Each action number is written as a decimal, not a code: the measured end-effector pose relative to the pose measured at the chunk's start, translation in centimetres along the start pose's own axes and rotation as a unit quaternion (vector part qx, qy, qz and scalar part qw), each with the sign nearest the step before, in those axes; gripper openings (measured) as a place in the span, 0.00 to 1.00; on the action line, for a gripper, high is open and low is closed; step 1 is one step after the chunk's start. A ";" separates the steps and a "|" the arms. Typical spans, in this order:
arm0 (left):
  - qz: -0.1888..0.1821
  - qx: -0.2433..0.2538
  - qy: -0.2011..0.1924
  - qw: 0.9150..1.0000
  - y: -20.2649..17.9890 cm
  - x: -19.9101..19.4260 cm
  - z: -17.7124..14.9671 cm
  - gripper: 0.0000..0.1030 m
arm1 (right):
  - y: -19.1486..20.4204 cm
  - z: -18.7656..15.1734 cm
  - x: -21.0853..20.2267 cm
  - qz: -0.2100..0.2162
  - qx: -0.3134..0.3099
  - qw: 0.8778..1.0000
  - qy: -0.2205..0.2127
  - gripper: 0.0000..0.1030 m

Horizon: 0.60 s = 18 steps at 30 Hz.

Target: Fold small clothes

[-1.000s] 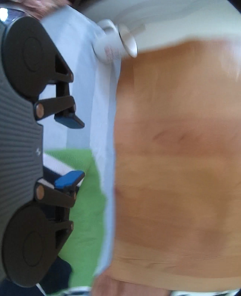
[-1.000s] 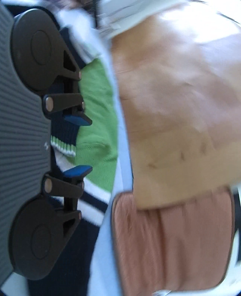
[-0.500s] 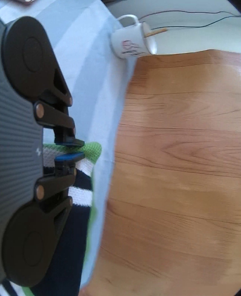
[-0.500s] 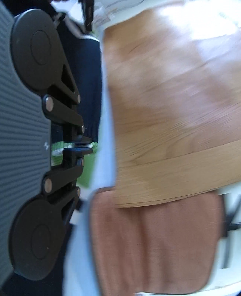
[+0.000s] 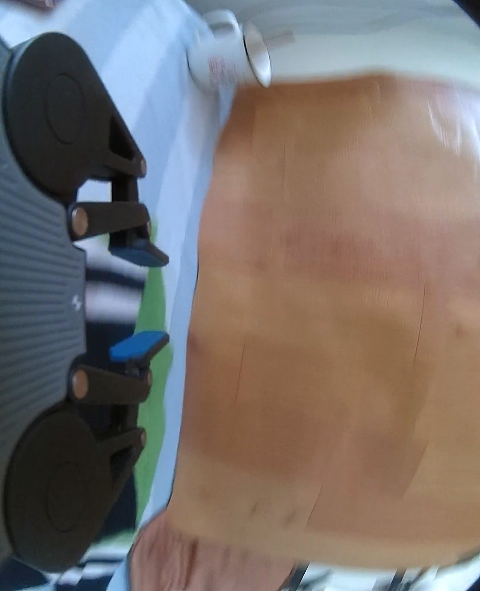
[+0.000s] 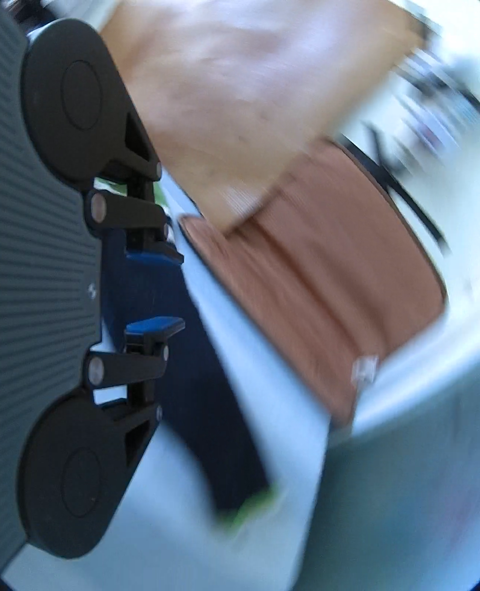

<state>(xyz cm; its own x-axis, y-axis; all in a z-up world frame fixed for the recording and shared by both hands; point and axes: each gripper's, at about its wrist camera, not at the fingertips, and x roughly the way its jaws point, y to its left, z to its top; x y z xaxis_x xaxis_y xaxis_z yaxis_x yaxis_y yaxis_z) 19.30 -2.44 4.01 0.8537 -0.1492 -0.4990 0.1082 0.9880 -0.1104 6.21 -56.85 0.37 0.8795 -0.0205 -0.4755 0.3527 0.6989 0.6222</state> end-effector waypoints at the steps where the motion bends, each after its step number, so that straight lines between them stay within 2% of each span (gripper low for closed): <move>1: -0.017 0.009 0.006 1.000 -0.9 0.3 -0.4 0.44 | -1.3 -0.1 -0.9 -0.006 0.031 0.999 -0.004 0.33; 3: -0.038 0.025 0.026 0.999 -2.2 1.6 -1.5 0.44 | -3.2 -0.6 -2.0 -0.027 0.078 0.997 -0.013 0.33; 6: -0.028 0.051 0.089 0.994 -3.2 4.0 -3.9 0.41 | -4.7 -0.8 -2.7 -0.058 0.122 0.991 -0.024 0.37; 8: -0.032 0.043 0.084 0.995 -2.9 3.7 -3.5 0.43 | -5.0 -0.7 -1.9 -0.062 0.141 0.988 -0.028 0.42; 11: -0.030 0.025 0.091 0.995 -2.0 3.8 -3.4 0.43 | -4.5 -0.3 0.2 -0.067 0.136 0.987 -0.052 0.41; 12: -0.032 0.023 0.093 0.995 -1.8 3.7 -3.4 0.43 | -3.9 0.1 1.2 -0.076 0.119 0.988 -0.057 0.33; 13: -0.034 0.026 0.092 0.995 -1.7 3.6 -3.4 0.43 | -3.4 0.7 2.0 -0.089 0.097 0.990 -0.052 0.17; 14: -0.035 0.027 0.092 0.995 -1.8 3.5 -3.5 0.43 | -2.7 1.3 3.0 -0.108 0.076 0.990 -0.041 0.08; 15: -0.037 0.027 0.093 0.995 -1.6 3.1 -3.3 0.43 | -1.5 1.6 3.6 -0.112 0.071 0.990 -0.042 0.08; 16: -0.043 0.021 0.088 0.995 -1.2 2.6 -2.9 0.44 | 0.0 1.8 3.7 -0.096 0.061 0.992 -0.050 0.08; 18: -0.052 -0.006 0.071 0.996 0.3 2.3 -2.0 0.46 | 5.8 2.2 4.3 -0.052 -0.017 0.997 -0.056 0.08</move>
<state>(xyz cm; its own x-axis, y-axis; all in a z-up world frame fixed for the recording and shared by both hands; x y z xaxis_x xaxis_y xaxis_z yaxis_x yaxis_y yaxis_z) 20.33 -2.57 1.12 0.7581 -0.2549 -0.6003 0.1846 0.9667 -0.1774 12.73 -54.41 3.30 0.8696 -0.1728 -0.4625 0.4342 0.7133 0.5501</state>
